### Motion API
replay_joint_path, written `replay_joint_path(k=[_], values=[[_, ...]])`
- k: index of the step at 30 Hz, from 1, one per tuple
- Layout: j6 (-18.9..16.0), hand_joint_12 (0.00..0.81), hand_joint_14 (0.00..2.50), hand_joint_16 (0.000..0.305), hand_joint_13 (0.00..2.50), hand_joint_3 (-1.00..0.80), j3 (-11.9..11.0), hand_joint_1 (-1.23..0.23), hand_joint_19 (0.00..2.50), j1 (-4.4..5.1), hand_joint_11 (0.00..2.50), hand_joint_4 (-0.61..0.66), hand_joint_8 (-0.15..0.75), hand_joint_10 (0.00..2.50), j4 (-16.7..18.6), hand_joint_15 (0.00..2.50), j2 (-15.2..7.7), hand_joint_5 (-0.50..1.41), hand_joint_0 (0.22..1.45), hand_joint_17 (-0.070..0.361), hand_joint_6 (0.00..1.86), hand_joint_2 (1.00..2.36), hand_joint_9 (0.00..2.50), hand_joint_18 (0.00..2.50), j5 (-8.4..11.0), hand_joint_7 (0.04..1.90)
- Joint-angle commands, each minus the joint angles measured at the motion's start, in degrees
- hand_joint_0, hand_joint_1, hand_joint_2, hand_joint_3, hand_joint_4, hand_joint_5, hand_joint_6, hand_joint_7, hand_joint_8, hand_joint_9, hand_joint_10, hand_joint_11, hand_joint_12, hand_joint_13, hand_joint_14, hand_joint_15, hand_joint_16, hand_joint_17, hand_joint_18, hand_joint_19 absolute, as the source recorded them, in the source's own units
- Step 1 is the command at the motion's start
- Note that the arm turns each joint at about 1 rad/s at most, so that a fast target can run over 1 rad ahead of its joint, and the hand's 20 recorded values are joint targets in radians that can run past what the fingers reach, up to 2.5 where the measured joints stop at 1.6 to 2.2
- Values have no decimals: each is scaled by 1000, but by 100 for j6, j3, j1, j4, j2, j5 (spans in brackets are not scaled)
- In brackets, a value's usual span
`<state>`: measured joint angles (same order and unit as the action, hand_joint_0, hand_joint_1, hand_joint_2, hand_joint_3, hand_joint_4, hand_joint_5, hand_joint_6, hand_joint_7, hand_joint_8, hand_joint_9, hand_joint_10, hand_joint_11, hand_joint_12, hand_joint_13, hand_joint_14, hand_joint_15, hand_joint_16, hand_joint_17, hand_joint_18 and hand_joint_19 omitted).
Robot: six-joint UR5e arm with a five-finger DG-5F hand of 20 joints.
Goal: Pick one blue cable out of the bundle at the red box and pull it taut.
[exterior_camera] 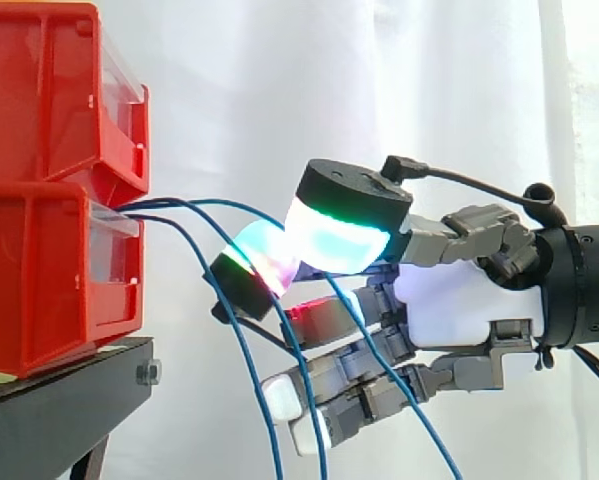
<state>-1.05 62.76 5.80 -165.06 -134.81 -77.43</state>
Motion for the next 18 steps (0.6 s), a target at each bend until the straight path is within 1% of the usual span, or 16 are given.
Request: replay_joint_path(k=[1, 18], values=[[0, 361, 21, 48, 805, -368, 8, -696, 505, 0, 1468, -101, 176, 36, 0, 637, -2, -215, 620, 107, 927, 1011, 1047, 644, 0, 968], [0, 363, 21, 49, 796, -376, 0, -626, 529, 0, 1475, -98, 168, 0, 0, 650, -2, -216, 584, 110, 921, 1010, 1058, 613, 0, 960]])
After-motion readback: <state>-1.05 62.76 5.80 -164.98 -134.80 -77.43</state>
